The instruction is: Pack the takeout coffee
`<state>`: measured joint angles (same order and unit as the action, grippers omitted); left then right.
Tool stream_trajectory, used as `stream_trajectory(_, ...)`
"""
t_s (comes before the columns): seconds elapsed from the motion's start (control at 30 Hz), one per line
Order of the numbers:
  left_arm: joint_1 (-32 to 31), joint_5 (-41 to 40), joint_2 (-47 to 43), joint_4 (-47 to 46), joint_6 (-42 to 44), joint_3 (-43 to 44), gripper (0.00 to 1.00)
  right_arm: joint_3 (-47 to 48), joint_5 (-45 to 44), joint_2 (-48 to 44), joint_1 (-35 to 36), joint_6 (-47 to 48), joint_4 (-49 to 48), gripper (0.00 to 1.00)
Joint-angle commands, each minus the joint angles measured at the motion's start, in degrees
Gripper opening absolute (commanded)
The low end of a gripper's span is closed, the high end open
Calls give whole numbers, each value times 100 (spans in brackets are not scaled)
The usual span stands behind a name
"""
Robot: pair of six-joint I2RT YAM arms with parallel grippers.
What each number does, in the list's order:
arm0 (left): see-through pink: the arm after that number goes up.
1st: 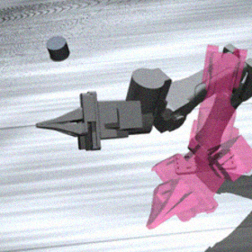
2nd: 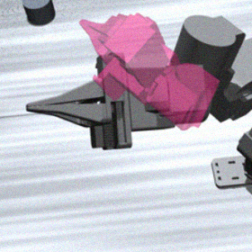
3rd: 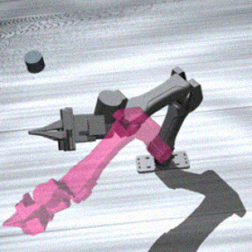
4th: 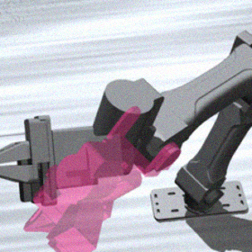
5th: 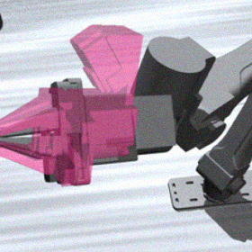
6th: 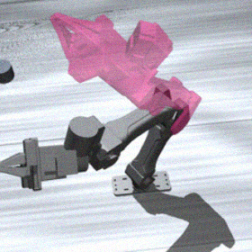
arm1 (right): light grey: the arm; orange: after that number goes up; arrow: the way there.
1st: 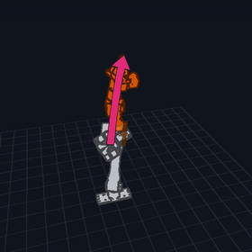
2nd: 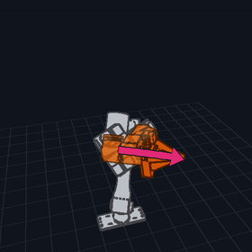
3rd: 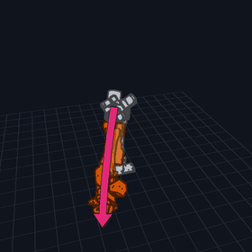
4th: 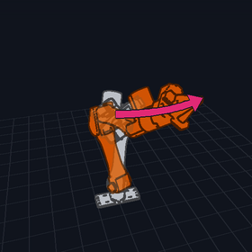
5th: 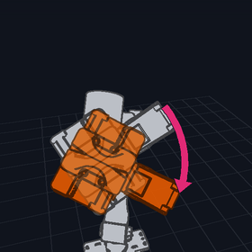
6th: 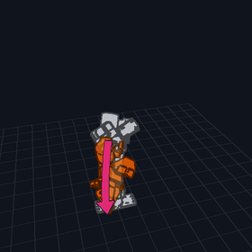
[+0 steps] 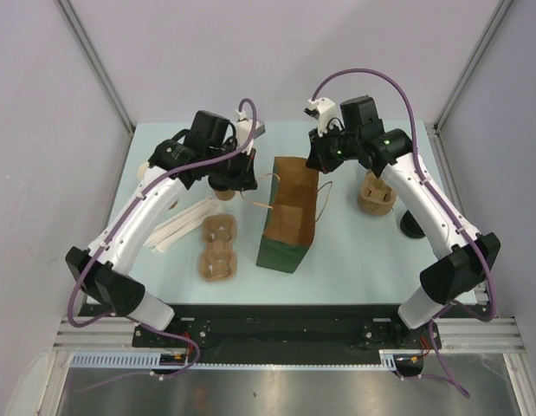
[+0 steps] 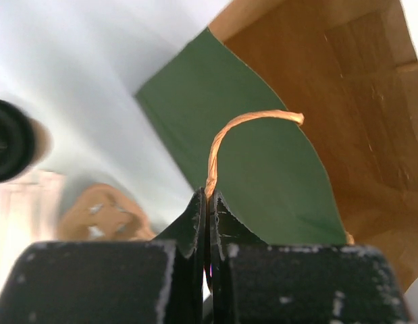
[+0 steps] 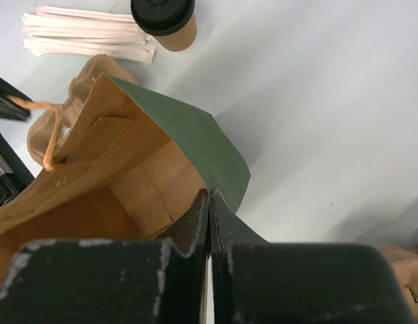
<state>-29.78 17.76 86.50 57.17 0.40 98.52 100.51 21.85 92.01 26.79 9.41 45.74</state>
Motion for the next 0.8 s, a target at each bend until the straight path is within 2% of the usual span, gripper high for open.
stream_trajectory(0.0,95,957,-19,-705,-567,-499,0,30,39,-192,-7,114,-241,0)
stream_trajectory(0.27,121,1072,-116,-1541,-1112,-1685,0,162,-5,-43,-7,123,-118,0)
stream_trajectory(0.4,122,1036,-133,-1910,-1271,-1950,2,197,21,-7,-7,131,-56,0)
stream_trajectory(0.5,174,1326,-282,-2086,-1324,-1942,11,197,30,1,-7,149,-47,0)
stream_trajectory(0.63,192,1485,-783,-2394,-1315,-1872,36,188,65,-25,-7,166,-38,0)
stream_trajectory(0.77,218,1511,-1170,-2351,-1236,-1600,47,118,65,-86,-33,184,-47,0)
